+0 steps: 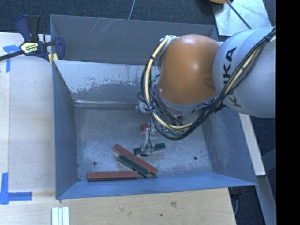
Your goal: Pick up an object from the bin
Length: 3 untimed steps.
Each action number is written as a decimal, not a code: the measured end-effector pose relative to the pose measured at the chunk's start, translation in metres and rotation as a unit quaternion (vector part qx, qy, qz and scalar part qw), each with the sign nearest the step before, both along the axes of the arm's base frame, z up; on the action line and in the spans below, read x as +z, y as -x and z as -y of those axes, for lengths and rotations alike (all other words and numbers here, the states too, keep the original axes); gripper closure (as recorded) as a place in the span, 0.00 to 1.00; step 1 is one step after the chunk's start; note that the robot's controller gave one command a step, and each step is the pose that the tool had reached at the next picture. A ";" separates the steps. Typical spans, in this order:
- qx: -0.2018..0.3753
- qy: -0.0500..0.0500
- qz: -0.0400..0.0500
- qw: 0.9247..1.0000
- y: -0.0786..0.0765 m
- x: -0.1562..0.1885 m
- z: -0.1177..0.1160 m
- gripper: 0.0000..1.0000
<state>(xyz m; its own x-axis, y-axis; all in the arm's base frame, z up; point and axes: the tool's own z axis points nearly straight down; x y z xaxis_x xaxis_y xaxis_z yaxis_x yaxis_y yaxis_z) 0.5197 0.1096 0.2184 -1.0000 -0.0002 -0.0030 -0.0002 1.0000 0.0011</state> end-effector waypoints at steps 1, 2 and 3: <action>-0.001 -0.001 0.004 1.000 0.001 -0.043 0.004 0.00; 0.127 0.000 0.000 0.992 -0.004 -0.105 0.009 0.00; 0.114 0.000 0.000 0.993 -0.005 -0.147 0.025 1.00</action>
Offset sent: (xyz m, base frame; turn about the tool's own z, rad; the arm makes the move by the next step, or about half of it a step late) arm 0.0108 -0.0061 -0.1257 -0.2918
